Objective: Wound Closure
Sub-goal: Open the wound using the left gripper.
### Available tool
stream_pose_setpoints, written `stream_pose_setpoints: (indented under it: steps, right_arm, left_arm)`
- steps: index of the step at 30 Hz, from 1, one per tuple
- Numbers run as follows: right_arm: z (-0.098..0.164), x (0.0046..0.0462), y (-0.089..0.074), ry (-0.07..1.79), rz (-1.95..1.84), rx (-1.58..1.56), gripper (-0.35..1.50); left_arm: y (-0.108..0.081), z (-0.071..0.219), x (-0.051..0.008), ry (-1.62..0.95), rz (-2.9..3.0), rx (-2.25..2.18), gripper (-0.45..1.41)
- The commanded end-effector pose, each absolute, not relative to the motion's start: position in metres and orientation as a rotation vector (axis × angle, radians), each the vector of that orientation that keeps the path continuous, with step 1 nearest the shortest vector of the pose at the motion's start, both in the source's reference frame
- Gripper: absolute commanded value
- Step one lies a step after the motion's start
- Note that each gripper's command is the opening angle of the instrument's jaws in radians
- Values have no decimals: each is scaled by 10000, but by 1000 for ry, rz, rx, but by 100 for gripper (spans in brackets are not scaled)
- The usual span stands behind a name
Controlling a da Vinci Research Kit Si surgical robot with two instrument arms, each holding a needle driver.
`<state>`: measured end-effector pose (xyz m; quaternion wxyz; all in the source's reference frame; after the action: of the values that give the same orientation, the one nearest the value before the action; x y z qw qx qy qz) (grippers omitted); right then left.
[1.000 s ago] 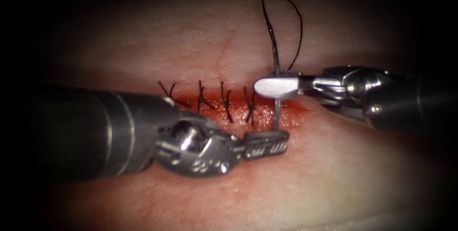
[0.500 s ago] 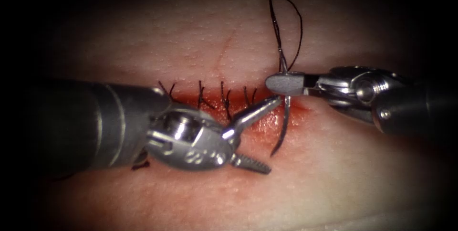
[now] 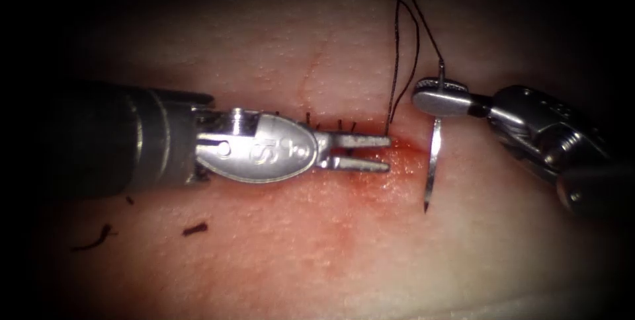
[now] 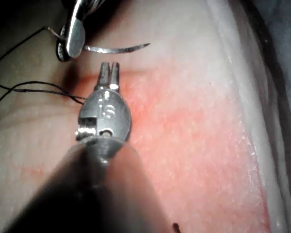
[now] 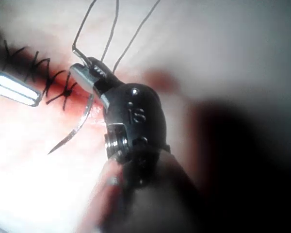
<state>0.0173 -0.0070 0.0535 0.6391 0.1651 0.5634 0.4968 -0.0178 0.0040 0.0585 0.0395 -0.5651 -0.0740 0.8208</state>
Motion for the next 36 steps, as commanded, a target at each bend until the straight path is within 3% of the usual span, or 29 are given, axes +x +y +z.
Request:
stream_pose_setpoints:
  steps: [1,14,36]
  right_arm:
    - [541,177,-73,1289,1115,366,-35]
    - [536,194,-76,1359,920,278,-35]
    - [530,202,-76,1393,853,250,-35]
  left_arm:
    - [43,594,-185,-263,2508,-1694,-45]
    - [52,663,-186,-504,2764,-1182,-45]
    - [65,725,-196,-666,2875,-970,-45]
